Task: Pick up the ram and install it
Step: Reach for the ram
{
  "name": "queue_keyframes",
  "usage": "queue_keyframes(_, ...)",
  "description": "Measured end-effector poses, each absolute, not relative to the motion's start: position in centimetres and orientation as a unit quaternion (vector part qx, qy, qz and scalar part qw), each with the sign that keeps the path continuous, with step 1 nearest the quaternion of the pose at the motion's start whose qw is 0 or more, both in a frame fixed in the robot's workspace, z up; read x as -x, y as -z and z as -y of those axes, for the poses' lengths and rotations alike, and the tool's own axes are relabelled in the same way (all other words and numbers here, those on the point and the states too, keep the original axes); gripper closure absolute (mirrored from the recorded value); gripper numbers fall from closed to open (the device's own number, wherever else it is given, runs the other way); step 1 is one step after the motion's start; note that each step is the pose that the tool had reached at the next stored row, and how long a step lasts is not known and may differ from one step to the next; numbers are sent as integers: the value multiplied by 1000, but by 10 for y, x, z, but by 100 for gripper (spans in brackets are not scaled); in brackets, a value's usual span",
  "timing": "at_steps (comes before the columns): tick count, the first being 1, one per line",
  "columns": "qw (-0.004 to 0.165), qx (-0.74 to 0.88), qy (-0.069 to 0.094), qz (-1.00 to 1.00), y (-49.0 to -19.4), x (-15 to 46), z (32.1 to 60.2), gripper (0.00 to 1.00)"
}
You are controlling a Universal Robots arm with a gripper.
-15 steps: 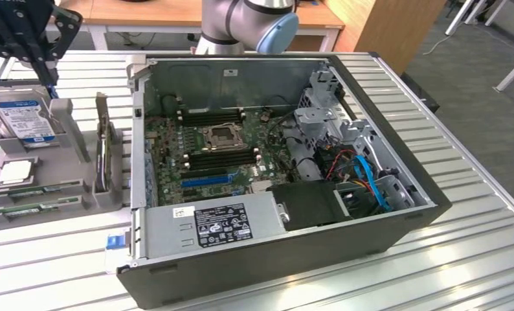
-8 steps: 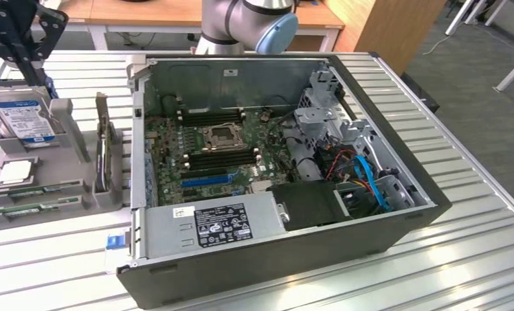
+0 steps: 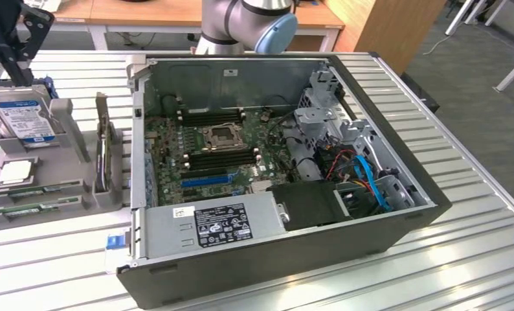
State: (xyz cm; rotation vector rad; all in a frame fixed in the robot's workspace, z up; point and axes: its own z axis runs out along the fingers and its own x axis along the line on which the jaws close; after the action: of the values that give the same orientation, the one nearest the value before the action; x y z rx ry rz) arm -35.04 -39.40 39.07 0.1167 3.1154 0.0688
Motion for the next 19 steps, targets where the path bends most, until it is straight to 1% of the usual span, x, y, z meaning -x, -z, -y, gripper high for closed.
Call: queue_keyframes(19, 11, -37, -22, -999, -391, 359, 394, 86)
